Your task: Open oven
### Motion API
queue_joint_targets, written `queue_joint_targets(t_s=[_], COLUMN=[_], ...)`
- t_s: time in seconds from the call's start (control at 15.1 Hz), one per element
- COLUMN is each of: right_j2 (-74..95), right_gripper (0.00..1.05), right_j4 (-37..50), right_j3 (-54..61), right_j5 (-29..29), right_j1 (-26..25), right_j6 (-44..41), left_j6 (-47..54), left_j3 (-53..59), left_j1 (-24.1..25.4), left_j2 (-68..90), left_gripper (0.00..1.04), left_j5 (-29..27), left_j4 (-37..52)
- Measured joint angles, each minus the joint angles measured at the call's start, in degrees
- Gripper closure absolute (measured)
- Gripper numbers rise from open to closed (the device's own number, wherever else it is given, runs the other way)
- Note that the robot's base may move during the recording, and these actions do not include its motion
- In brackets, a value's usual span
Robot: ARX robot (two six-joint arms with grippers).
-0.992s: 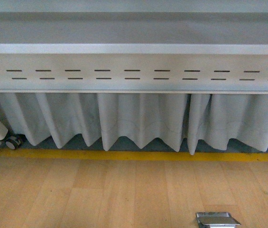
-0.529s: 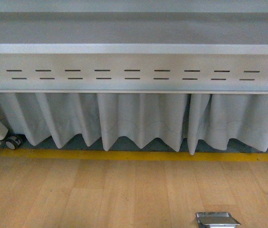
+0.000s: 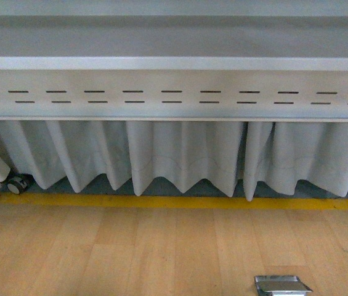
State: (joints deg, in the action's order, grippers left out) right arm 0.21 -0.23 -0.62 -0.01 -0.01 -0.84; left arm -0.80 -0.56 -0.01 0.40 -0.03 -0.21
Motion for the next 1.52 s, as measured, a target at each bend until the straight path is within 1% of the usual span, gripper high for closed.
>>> queue_joint_targets(t_s=[1.52], right_j2=[0.0], right_gripper=[0.06], right_j4=[0.0], right_j3=[0.0], right_j5=[0.0], right_j1=[0.0], right_j6=[0.0], left_j6=[0.0], left_j3=[0.0], left_j1=[0.0], left_j2=[0.0], left_gripper=[0.07], left_j5=[0.0], left_j4=[0.0])
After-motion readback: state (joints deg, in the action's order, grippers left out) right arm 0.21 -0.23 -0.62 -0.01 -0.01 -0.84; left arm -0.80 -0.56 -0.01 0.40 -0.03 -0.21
